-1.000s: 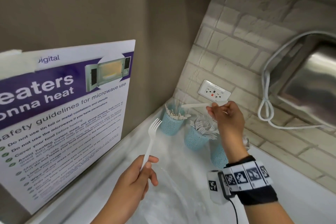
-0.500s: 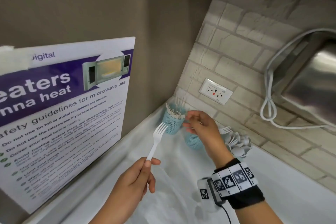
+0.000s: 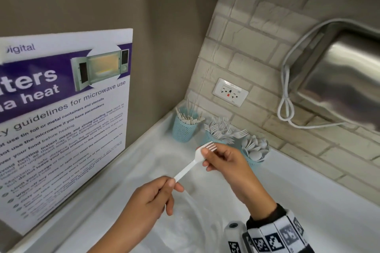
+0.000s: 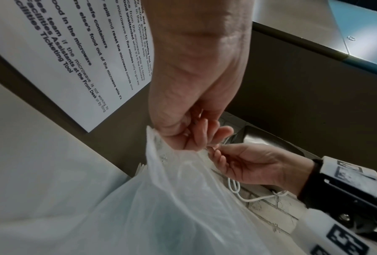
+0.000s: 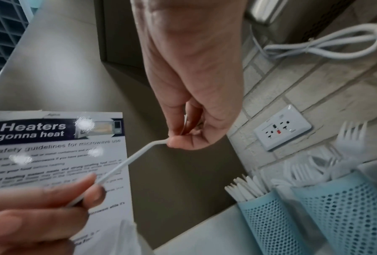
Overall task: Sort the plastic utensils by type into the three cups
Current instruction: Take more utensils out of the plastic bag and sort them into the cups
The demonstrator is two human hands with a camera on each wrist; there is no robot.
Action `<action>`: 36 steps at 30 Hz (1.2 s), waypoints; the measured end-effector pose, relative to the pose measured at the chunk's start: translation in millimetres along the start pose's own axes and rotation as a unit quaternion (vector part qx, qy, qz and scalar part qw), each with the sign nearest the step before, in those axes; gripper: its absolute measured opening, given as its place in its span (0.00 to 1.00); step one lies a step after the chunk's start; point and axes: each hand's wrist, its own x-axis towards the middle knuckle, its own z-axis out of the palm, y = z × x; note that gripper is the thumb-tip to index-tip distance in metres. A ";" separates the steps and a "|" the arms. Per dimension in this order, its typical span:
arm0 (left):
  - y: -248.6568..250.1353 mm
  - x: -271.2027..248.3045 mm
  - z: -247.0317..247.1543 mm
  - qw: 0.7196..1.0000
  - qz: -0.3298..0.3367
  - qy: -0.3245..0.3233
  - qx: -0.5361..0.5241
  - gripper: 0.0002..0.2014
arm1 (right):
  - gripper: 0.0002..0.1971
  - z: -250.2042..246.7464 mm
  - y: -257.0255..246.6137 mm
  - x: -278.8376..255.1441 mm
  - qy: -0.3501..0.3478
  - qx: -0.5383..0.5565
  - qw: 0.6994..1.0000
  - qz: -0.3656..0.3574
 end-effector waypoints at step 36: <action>3.5 0.0 -19.5 0.997 -0.001 0.073 -0.014 0.16 | 0.06 -78.0 67.9 91.9 0.274 -0.518 0.804 -0.100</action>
